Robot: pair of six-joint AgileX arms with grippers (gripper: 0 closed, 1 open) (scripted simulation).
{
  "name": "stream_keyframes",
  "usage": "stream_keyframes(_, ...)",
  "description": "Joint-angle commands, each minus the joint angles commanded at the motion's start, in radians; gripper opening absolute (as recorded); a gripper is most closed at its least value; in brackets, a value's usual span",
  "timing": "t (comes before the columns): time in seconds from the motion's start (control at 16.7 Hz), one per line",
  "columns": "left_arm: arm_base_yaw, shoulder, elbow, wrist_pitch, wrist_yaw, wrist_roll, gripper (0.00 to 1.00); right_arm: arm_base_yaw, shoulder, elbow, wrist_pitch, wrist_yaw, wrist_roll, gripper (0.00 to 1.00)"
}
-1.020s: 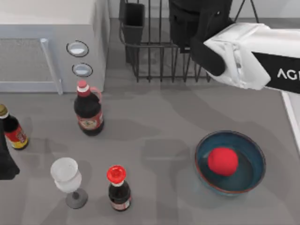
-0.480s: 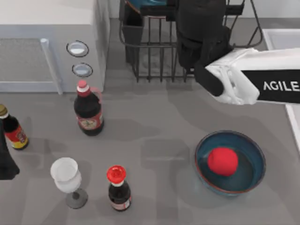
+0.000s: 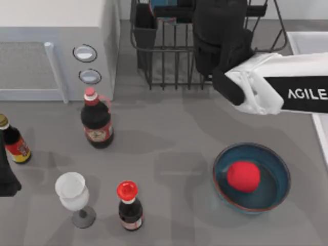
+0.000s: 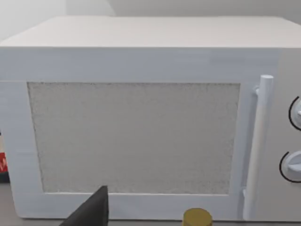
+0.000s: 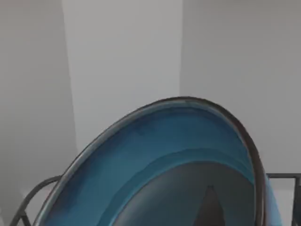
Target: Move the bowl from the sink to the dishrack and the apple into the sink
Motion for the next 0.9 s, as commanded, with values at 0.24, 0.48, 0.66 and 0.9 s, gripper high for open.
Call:
stream_keyframes(0.24, 0.000, 0.000, 0.000, 0.000, 0.000, 0.000, 1.00, 0.000, 0.000, 0.000, 0.000, 0.000, 0.000, 0.90)
stream_keyframes(0.48, 0.000, 0.000, 0.000, 0.000, 0.000, 0.000, 1.00, 0.000, 0.000, 0.000, 0.000, 0.000, 0.000, 1.00)
stream_keyframes(0.66, 0.000, 0.000, 0.000, 0.000, 0.000, 0.000, 1.00, 0.000, 0.000, 0.000, 0.000, 0.000, 0.000, 1.00)
stream_keyframes(0.9, 0.000, 0.000, 0.000, 0.000, 0.000, 0.000, 1.00, 0.003, 0.000, 0.000, 0.000, 0.000, 0.000, 1.00)
